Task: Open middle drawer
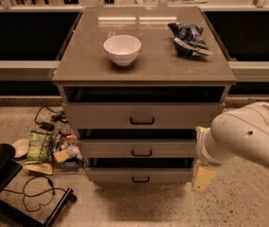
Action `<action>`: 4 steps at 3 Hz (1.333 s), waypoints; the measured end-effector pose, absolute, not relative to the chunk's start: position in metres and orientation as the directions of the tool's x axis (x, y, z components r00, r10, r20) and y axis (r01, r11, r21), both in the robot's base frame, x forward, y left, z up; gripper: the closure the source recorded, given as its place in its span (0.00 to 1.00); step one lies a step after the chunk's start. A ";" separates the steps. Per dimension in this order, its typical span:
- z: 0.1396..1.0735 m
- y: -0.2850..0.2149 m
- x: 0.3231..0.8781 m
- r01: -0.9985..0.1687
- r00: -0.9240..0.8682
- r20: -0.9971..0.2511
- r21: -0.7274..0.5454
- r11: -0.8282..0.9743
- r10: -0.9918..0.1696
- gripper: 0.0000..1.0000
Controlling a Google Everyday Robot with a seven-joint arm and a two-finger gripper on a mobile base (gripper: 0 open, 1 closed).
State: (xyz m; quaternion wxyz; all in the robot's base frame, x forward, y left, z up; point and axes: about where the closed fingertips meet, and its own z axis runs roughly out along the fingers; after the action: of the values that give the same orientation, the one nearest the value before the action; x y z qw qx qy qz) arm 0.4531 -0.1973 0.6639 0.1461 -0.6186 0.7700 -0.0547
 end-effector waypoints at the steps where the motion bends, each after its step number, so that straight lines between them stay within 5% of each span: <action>1: 0.647 -0.186 0.451 -0.944 -0.169 -0.160 -0.258 0.207 -0.972 0.00; 4: 0.506 -0.158 0.498 -0.965 -0.121 -0.136 -0.217 0.149 -0.983 0.00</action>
Offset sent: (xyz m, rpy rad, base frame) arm 0.0159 0.0411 -0.1290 0.0145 0.0320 0.0697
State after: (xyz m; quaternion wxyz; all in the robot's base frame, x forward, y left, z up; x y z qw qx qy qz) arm 0.4975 -0.1583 0.5056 0.1235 -0.6513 0.7478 -0.0373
